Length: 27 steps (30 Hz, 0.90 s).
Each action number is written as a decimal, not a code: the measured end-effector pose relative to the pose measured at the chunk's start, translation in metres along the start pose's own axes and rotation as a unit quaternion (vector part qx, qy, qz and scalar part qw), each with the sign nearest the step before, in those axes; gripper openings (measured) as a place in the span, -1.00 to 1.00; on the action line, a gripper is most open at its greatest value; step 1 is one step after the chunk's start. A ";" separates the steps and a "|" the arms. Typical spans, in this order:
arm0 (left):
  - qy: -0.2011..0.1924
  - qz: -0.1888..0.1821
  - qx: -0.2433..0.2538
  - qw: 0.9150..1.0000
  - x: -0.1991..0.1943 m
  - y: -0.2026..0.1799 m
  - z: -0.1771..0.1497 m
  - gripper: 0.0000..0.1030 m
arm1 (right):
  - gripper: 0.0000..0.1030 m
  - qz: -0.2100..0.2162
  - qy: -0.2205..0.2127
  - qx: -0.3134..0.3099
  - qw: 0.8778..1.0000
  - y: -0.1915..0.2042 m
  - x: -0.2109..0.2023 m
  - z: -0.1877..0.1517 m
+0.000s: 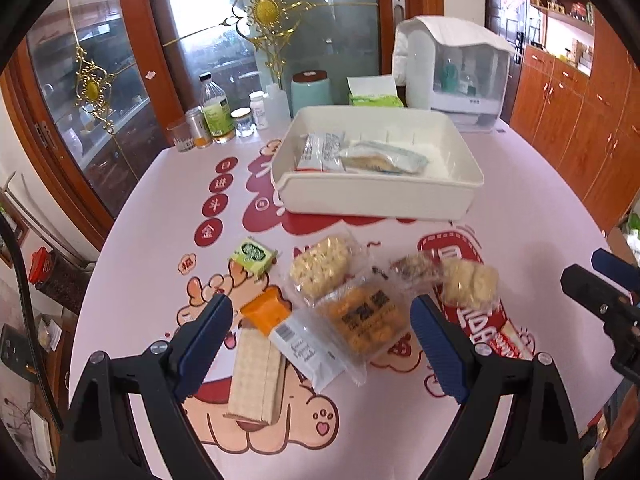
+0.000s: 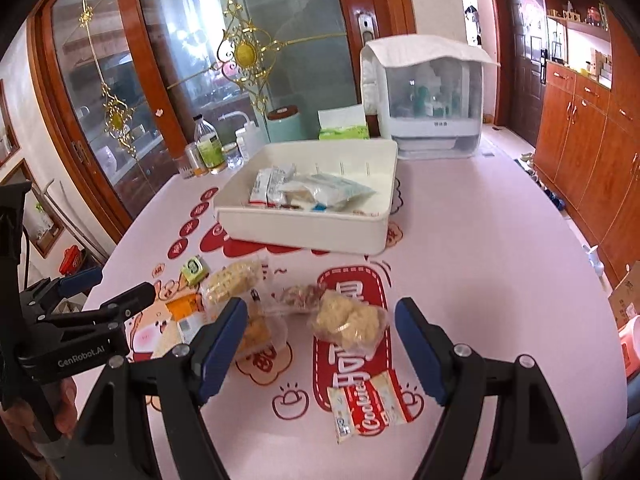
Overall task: Organize snacks
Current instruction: 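Withdraw both tools from the tray back toward the snack pile, then grasp the orange-printed bread bag with the left tool while the right tool grasps the red Cookies pack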
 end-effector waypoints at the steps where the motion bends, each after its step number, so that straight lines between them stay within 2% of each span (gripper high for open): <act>1: 0.004 0.001 0.001 1.000 0.003 -0.001 -0.003 0.74 | 0.49 0.003 0.004 0.001 1.000 -0.001 0.002 -0.003; 16: 0.080 -0.016 0.001 0.997 0.060 0.006 -0.050 0.74 | 0.49 0.016 0.062 0.011 0.998 -0.030 0.040 -0.051; 19: 0.089 -0.018 0.020 0.996 0.069 0.007 -0.052 0.74 | 0.49 0.019 0.079 0.023 0.996 -0.038 0.054 -0.061; 27: 0.097 -0.019 0.120 0.988 0.086 -0.009 -0.040 0.74 | 0.49 0.008 0.118 0.050 0.992 -0.063 0.086 -0.082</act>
Point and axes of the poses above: each gripper's, at about its wrist camera, not at the fingertips, and x roughly the way its jaws point, y to its left, z to its top, the point moved 6 cm from there along x, roughly the way its jaws point, and after that the axes turned 8 degrees about y, right-handed, at the moved point
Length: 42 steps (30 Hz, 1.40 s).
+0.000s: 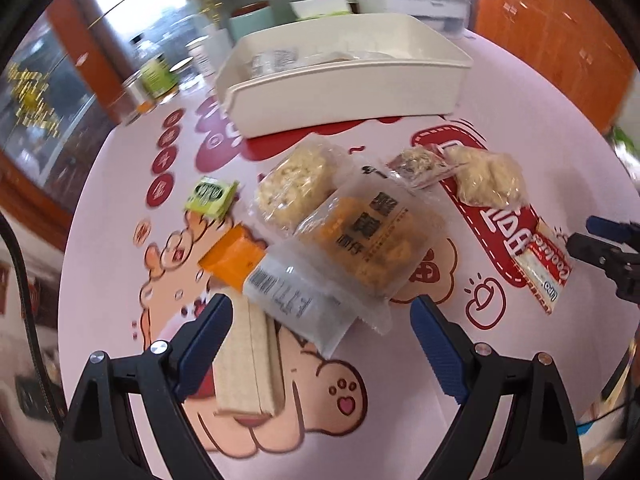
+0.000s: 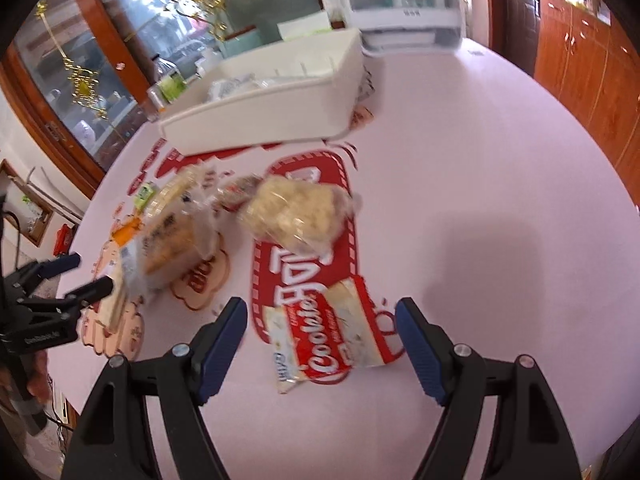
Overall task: Organize snacks
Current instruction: 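Grasp the orange-printed bread bag with the left tool while the right tool grasps the red Cookies pack, then lift both packs, carry them over the white tray and open both tools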
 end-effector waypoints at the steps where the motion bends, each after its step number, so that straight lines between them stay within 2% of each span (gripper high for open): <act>1: -0.002 0.001 0.016 1.000 0.002 -0.003 0.004 0.74 | 0.49 -0.001 0.005 0.001 1.000 -0.002 0.004 -0.002; 6: 0.003 0.002 0.079 0.997 0.015 -0.019 0.020 0.74 | 0.49 -0.001 0.028 -0.006 1.000 0.001 0.023 -0.012; 11: 0.018 -0.001 0.126 0.992 0.032 -0.033 0.035 0.74 | 0.49 -0.018 0.036 -0.045 0.998 0.015 0.040 -0.015; 20: 0.065 -0.040 0.134 0.988 0.063 -0.036 0.045 0.74 | 0.61 -0.054 0.036 -0.118 0.991 0.031 0.050 -0.017; 23: 0.070 -0.040 0.134 0.988 0.070 -0.036 0.047 0.74 | 0.62 -0.079 0.031 -0.149 0.985 0.036 0.052 -0.021; 27: 0.070 -0.037 0.145 0.986 0.072 -0.040 0.049 0.73 | 0.64 -0.075 0.029 -0.148 0.986 0.037 0.052 -0.020; 29: 0.068 -0.029 0.155 0.985 0.071 -0.043 0.048 0.58 | 0.61 -0.076 0.028 -0.148 0.986 0.037 0.052 -0.019; 34: 0.045 -0.005 0.186 0.982 0.059 -0.058 0.047 0.02 | 0.16 -0.074 0.026 -0.147 0.986 0.039 0.049 -0.015; 36: 0.032 0.004 0.191 0.981 0.052 -0.062 0.047 -0.21 | 0.09 -0.070 0.028 -0.142 0.987 0.039 0.049 -0.013; 42: 0.021 0.004 0.165 0.986 0.037 -0.061 0.048 -0.39 | 0.02 -0.061 0.030 -0.132 0.989 0.042 0.048 -0.012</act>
Point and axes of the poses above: each gripper's, at about its wrist camera, not at the fingertips, and x roughly the way its jaws point, y to its left, z to its top, the point moved 6 cm from there along x, roughly the way its jaws point, and after that the axes turned 8 degrees about y, right-handed, at the moved point
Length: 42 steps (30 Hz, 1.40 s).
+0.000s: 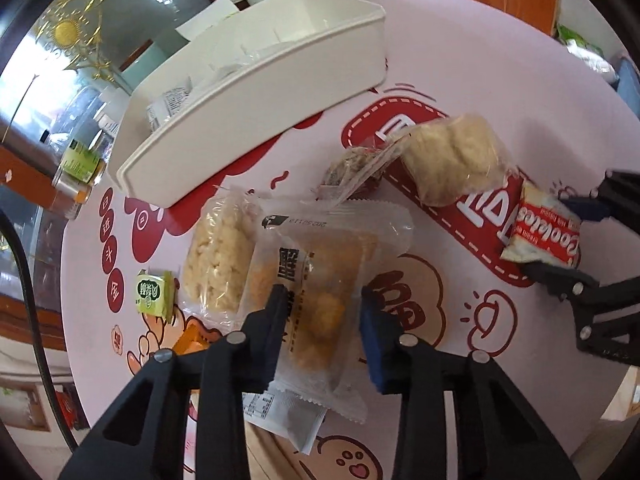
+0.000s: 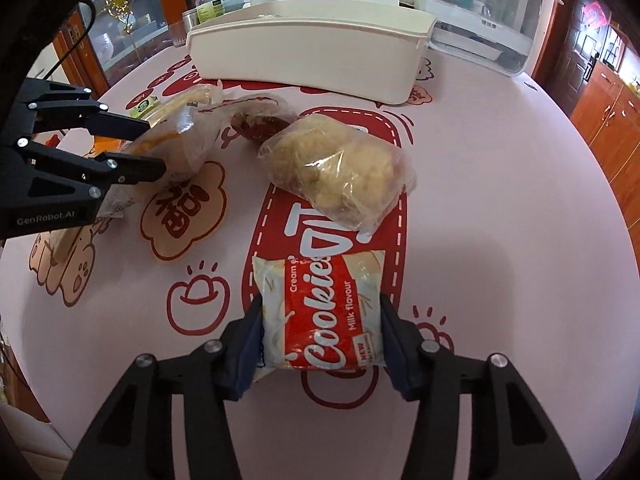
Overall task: Organize snacks
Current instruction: 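Lift both packs, carry them over the white tray and open both tools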
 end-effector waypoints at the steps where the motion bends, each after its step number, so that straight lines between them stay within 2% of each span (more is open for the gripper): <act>1: -0.001 -0.004 -0.004 1.000 -0.004 0.000 0.000 -0.42 | 0.02 0.004 0.000 0.001 1.000 0.001 -0.001 0.000; 4: -0.006 -0.012 -0.012 1.000 -0.014 -0.001 -0.002 -0.54 | 0.02 0.013 -0.009 0.002 1.000 0.005 -0.008 -0.002; 6: -0.011 -0.015 -0.016 1.000 -0.024 -0.002 -0.003 -0.73 | 0.02 0.019 -0.016 0.002 1.000 0.008 -0.013 -0.002; 18: -0.050 -0.028 -0.054 0.997 -0.076 0.005 -0.004 -0.86 | 0.02 0.040 -0.061 -0.006 0.997 0.013 -0.053 0.007; 23: -0.075 -0.048 -0.088 0.992 -0.109 0.020 -0.005 -0.90 | 0.01 0.061 -0.070 0.002 0.996 0.010 -0.065 0.009; 29: -0.111 -0.050 -0.112 0.986 -0.150 0.034 -0.003 -1.00 | 0.01 0.072 -0.085 0.000 0.994 0.013 -0.079 0.015; 34: -0.160 -0.035 -0.114 0.980 -0.192 0.047 0.008 -1.00 | 0.01 0.086 -0.110 0.000 0.990 0.015 -0.102 0.036; 36: -0.167 -0.030 -0.111 0.979 -0.199 0.050 0.012 -1.00 | 0.01 0.080 -0.127 -0.005 0.989 0.016 -0.113 0.048; 40: -0.150 -0.038 -0.103 0.983 -0.191 0.048 0.012 -0.99 | 0.01 0.078 -0.142 -0.004 0.987 0.017 -0.123 0.062; 42: -0.119 -0.059 -0.097 0.986 -0.173 0.042 0.009 -0.72 | 0.01 0.076 -0.140 -0.003 0.987 0.016 -0.121 0.062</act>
Point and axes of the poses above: each gripper's, at about its wrist camera, not at the fingertips, and x roughly the way its jaws point, y to its left, z to its top, the point moved 6 cm from there along x, roughly the way its jaws point, and after that the axes turned 8 degrees about y, right-handed, at the moved point
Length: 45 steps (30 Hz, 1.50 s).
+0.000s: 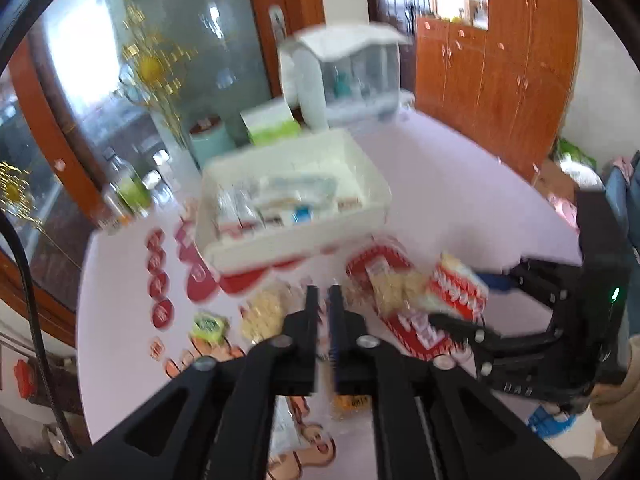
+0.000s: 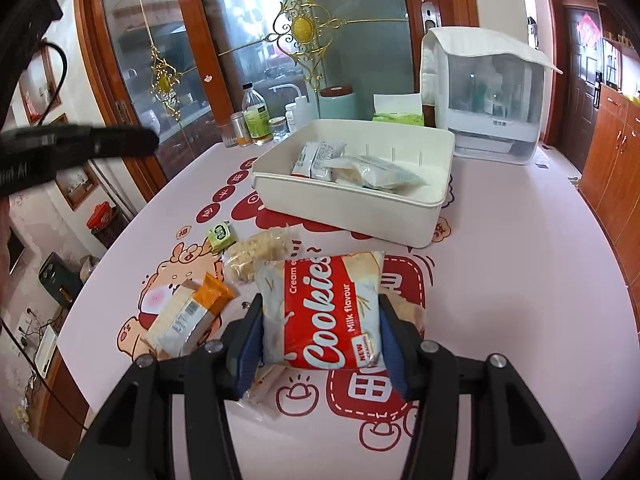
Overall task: Organize snacks
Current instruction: 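Lift both packs, carry them over the white tray and open both tools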
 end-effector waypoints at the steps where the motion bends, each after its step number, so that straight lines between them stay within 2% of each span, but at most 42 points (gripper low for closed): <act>1: 0.015 -0.005 -0.005 1.000 0.010 0.000 -0.005 -0.61 | 0.02 -0.001 0.003 0.000 1.000 -0.001 0.001 -0.002; 3: 0.034 -0.010 -0.014 0.999 0.028 -0.002 -0.017 0.07 | 0.02 -0.004 0.012 0.005 1.000 -0.005 0.006 -0.007; 5: 0.050 -0.016 -0.025 0.998 0.046 -0.003 -0.029 0.45 | 0.02 -0.005 0.020 0.014 1.000 -0.008 0.010 -0.013; 7: 0.065 -0.029 -0.035 0.997 0.062 -0.006 -0.041 0.57 | 0.02 -0.007 0.025 0.021 0.999 -0.012 0.013 -0.018; 14: 0.144 -0.067 -0.074 0.984 0.123 -0.016 -0.074 0.57 | 0.02 -0.012 0.044 0.039 0.998 -0.022 0.021 -0.035; 19: 0.188 -0.107 -0.108 0.970 0.156 -0.020 -0.091 0.57 | 0.02 -0.012 0.054 0.047 0.997 -0.027 0.026 -0.043; 22: 0.193 -0.095 -0.104 0.971 0.164 -0.022 -0.093 0.59 | 0.02 -0.012 0.057 0.051 0.997 -0.028 0.028 -0.047; 27: 0.196 -0.059 -0.089 0.975 0.176 -0.026 -0.089 0.77 | 0.02 -0.007 0.062 0.059 0.996 -0.030 0.031 -0.051; 32: 0.251 -0.032 -0.089 0.963 0.207 -0.030 -0.104 0.77 | 0.02 -0.005 0.062 0.061 0.996 -0.029 0.032 -0.052; 33: 0.256 -0.027 -0.090 0.962 0.210 -0.031 -0.106 0.83 | 0.02 -0.005 0.062 0.061 0.996 -0.029 0.032 -0.052; 35: 0.242 -0.021 -0.090 0.966 0.210 -0.032 -0.105 0.83 | 0.02 -0.006 0.061 0.062 0.996 -0.030 0.032 -0.052; 37: 0.239 -0.023 -0.091 0.967 0.210 -0.033 -0.104 0.73 | 0.02 -0.006 0.060 0.062 0.996 -0.031 0.031 -0.052; 38: 0.233 -0.023 -0.088 0.968 0.209 -0.033 -0.102 0.62 | 0.02 -0.007 0.060 0.063 0.996 -0.032 0.031 -0.053; 41: 0.228 -0.027 -0.092 0.969 0.206 -0.032 -0.100 0.53 | 0.02 -0.007 0.063 0.064 0.996 -0.033 0.031 -0.055; 44: 0.217 -0.021 -0.088 0.972 0.198 -0.032 -0.098 0.29 | 0.02 -0.005 0.064 0.064 0.996 -0.033 0.032 -0.055; 45: 0.215 -0.019 -0.086 0.973 0.193 -0.031 -0.099 0.27 | 0.02 -0.004 0.064 0.064 0.996 -0.033 0.032 -0.056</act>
Point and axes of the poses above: each gripper's, at about its wrist camera, not at the fingertips, and x roughly the way its jaws point, y to its left, z to its top, the point moved 6 cm from there along x, roughly the way its jaws point, and after that the axes turned 8 degrees about y, right-handed, at the moved point
